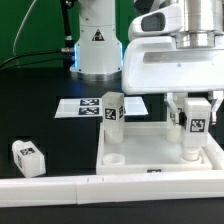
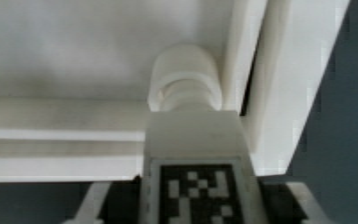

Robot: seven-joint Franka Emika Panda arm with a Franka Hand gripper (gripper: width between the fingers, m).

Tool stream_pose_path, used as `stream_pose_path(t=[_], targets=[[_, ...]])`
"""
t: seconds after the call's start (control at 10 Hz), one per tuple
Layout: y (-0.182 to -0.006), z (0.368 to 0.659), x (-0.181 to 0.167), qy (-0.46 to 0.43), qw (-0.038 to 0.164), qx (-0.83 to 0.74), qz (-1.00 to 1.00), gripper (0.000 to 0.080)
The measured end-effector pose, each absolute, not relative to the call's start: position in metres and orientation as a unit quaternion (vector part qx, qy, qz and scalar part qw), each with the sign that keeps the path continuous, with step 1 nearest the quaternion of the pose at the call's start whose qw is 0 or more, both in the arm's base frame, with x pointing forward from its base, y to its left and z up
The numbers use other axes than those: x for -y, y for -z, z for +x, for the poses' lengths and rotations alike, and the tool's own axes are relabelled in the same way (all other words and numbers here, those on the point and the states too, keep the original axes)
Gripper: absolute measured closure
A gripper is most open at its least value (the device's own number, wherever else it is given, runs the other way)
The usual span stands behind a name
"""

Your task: Assemble square table

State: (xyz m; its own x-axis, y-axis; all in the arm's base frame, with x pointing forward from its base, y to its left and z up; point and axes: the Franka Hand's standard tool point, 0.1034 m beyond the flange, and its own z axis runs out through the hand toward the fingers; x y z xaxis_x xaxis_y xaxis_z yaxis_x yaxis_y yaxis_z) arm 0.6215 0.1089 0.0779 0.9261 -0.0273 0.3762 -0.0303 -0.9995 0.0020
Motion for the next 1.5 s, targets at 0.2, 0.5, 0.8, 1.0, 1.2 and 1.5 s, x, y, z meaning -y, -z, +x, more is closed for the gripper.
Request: stream_pose_path(t=[0.2,0.5,0.8,1.0,1.2,1.5], targets=[[-0.071,0.619,-0.111,-0.188,0.005,0.012,0.982,0.0518],[-0.066,0.619,-0.11,-0.194,0.006,0.01,0.981,0.0518],[-0.062,0.617,-0.113,-0.193,0.007,0.003,0.981,0.0509],[-0.061,0.617,-0.113,-0.188,0.008,0.002,0.982,0.0509],[-0.07,0.623,-0.114,-0.159,0.009,0.007,0.987,0.0282],[-0.08,0.626,-0.11,-0.034,0.021,0.025,0.999,0.0155]])
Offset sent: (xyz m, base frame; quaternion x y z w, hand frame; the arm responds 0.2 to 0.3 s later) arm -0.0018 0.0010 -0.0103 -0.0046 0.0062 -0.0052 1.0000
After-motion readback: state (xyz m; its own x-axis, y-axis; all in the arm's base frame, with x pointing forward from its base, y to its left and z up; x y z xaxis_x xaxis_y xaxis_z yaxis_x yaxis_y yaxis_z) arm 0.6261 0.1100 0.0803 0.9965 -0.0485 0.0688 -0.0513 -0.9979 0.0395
